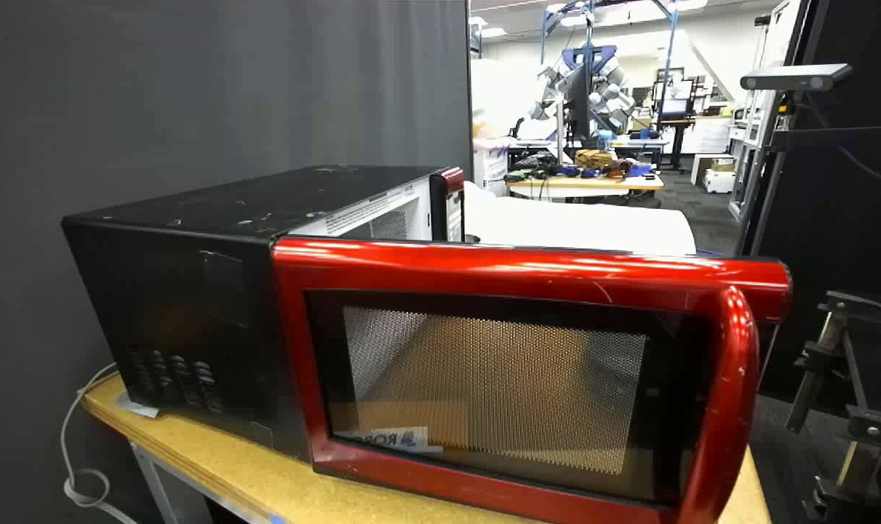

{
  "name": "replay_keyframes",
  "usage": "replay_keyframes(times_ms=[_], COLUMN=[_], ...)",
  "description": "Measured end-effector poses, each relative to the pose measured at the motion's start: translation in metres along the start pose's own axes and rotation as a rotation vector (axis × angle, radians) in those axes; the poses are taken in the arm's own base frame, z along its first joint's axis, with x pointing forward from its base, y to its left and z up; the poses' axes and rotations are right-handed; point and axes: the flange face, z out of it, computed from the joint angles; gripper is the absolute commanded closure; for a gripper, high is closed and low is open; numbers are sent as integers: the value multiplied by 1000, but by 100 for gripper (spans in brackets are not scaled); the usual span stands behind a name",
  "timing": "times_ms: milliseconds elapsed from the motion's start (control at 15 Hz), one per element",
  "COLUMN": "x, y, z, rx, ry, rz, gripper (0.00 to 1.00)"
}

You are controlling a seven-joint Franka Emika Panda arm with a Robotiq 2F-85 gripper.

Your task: Close the microwave door, then transfer the spoon from the box to the cup

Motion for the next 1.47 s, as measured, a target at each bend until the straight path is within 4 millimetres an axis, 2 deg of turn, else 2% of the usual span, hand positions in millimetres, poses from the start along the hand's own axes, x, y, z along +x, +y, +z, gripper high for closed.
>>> replay_keyframes(times_ms=[1000, 1067, 1133, 1333, 1467], x=[0, 1, 2, 10, 17], y=[-3, -13, -31, -103, -136], z=[1, 5, 12, 48, 72], rx=[19, 48, 76, 141, 177], ry=[-7, -23, -40, -72, -88], rz=[25, 67, 117, 264, 362], gripper=[0, 0, 0, 0, 0])
